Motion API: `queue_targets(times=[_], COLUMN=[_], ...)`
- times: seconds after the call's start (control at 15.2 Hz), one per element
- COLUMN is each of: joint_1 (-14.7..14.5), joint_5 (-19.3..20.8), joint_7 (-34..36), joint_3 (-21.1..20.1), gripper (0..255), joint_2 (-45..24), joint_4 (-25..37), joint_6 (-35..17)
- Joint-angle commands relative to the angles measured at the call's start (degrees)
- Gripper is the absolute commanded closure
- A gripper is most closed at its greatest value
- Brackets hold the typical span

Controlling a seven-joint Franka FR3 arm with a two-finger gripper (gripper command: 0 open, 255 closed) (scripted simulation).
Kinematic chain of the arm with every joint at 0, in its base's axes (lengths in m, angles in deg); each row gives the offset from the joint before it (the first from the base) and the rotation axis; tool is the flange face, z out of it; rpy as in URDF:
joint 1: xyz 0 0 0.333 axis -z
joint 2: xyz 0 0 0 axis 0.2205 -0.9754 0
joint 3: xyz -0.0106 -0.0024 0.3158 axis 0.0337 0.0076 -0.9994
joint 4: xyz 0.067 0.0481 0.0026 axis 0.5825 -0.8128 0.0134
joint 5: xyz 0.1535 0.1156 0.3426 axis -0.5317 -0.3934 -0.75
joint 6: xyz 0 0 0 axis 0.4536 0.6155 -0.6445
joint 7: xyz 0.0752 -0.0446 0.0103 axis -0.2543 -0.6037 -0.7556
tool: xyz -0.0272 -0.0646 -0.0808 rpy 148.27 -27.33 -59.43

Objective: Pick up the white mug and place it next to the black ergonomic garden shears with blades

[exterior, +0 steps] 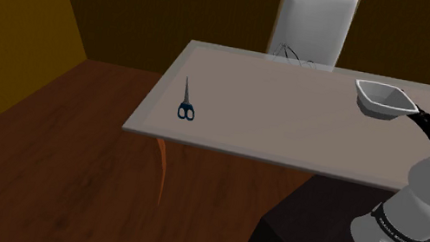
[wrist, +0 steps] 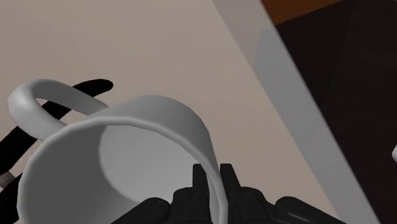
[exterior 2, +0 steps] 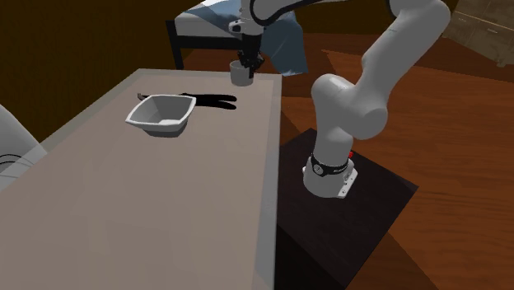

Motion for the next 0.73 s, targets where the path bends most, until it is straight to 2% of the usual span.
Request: queue_targets(times=[0.0, 0.26, 0.66], joint_1=[-3.4, -11.9, -14.1], joint_5=[-0.4, -1.4, 0.6], joint_7=[-2.6, -7.8, -7.0], joint_3=[4.7, 15.1, 19.2], gripper=[255, 255, 255], joint_2=[-2.2, -4.9, -4.7], joint_4=[3.9, 12.5, 10.2], joint_6=[-0.6, -0.3, -4.3])
